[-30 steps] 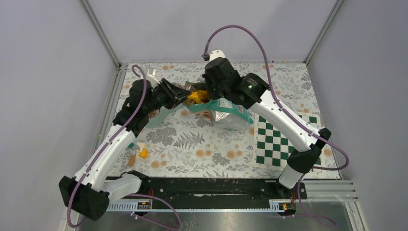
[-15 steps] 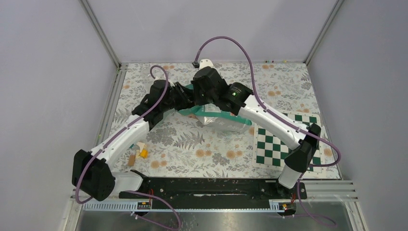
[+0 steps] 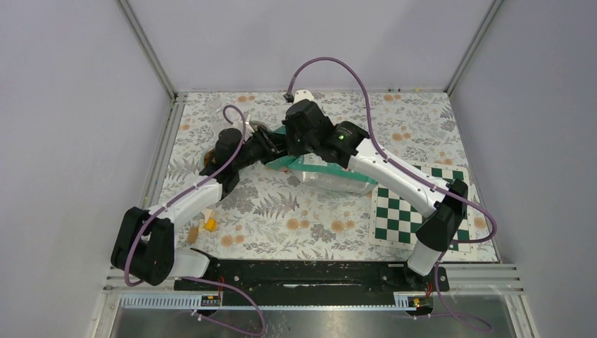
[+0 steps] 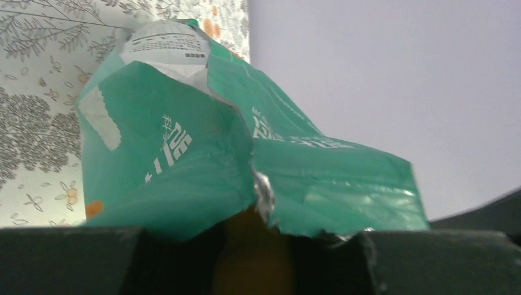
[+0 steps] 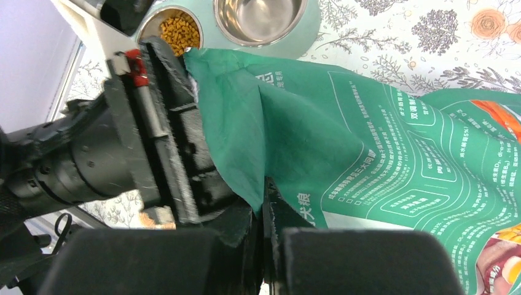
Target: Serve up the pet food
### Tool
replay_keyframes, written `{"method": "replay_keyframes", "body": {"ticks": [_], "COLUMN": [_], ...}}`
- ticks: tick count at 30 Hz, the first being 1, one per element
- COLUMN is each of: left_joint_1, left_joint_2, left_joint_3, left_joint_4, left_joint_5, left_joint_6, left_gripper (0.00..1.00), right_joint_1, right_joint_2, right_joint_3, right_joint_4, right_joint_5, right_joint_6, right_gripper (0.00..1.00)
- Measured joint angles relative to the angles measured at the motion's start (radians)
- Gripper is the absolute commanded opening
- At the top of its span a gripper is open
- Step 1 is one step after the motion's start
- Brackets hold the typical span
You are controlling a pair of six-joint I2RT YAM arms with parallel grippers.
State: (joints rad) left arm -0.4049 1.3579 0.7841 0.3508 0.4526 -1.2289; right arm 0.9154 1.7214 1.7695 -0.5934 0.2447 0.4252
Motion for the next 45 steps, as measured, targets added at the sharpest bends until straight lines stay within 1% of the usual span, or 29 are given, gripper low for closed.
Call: {"method": "replay_keyframes", "body": {"ticks": [5, 10, 15, 20, 28, 33, 40, 45], "left_joint_1": [0.073, 0.141, 0.19, 0.266, 0.302, 0.306, 0.306, 0.306], "left_joint_2": [-0.116, -0.24, -0.344, -0.439, -0.473, -0.472, -0.426, -0.426], "left_joint_3": [-0.067, -0.124, -0.129, -0.14, -0.14, -0.111, 0.054, 0.111], "left_joint_4": [0.019, 0.021, -0.029, -0.069, -0.096, -0.134, -0.251, -0.32], "left_joint_5": [0.041, 0.045, 0.048, 0.051, 0.057, 0.075, 0.149, 0.169], "left_joint_6": [-0.122, -0.198, -0.225, -0.248, -0.233, -0.13, 0.167, 0.337], "left_gripper": [0.0, 0.0, 0.0, 0.0, 0.0, 0.0, 0.0, 0.0], "right_joint_1": [-0.006, -0.042, -0.08, -0.098, -0.11, -0.114, -0.119, -0.121], "right_joint_2": [0.0, -0.008, -0.032, -0.04, -0.049, -0.06, -0.07, -0.077], "right_joint_3": [0.04, 0.094, 0.123, 0.131, 0.131, 0.131, 0.131, 0.131], "right_joint_4": [-0.069, -0.135, -0.178, -0.19, -0.192, -0.204, -0.212, -0.218], "right_joint_5": [-0.001, 0.003, 0.009, 0.007, 0.003, -0.002, 0.0, 0.0], "right_joint_6": [0.007, 0.016, 0.023, 0.027, 0.029, 0.028, 0.026, 0.026], "right_gripper": [0.0, 0.0, 0.0, 0.0, 0.0, 0.0, 0.0, 0.0]}}
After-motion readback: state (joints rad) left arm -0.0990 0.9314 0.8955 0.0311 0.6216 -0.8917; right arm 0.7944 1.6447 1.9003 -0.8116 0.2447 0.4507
